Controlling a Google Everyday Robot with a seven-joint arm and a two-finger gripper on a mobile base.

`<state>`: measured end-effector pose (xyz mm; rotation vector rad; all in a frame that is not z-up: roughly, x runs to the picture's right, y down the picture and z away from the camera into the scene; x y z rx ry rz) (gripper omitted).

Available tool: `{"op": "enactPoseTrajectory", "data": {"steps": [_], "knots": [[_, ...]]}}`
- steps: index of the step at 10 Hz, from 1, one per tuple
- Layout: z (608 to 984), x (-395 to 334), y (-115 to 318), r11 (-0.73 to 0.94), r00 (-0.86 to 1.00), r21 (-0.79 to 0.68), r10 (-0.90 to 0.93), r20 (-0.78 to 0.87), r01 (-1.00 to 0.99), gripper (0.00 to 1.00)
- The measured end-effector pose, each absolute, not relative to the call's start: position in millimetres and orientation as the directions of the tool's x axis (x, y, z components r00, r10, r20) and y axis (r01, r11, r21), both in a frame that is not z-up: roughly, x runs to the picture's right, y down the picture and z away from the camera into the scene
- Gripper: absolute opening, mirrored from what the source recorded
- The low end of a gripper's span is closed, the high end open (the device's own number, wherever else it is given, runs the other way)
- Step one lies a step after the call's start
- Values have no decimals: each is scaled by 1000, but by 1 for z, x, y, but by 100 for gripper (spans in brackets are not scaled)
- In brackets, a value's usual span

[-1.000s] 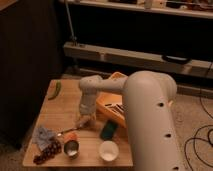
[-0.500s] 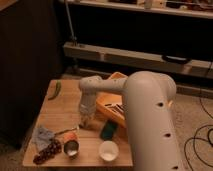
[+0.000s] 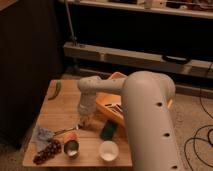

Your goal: Place fork in tray

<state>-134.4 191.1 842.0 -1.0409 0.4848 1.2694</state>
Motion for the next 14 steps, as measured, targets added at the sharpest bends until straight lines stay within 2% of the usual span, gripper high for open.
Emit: {"op": "enactPoseTrajectory", "data": {"steps": [3, 8, 12, 14], "knots": [[833, -144, 165, -29, 284, -365, 573, -769, -930, 0], [797, -213, 73, 95, 350, -381, 641, -683, -920, 0], [811, -190, 3, 66, 280, -326, 685, -673, -943, 0], [803, -162, -36, 10, 224, -308, 708, -670, -951, 0]]}}
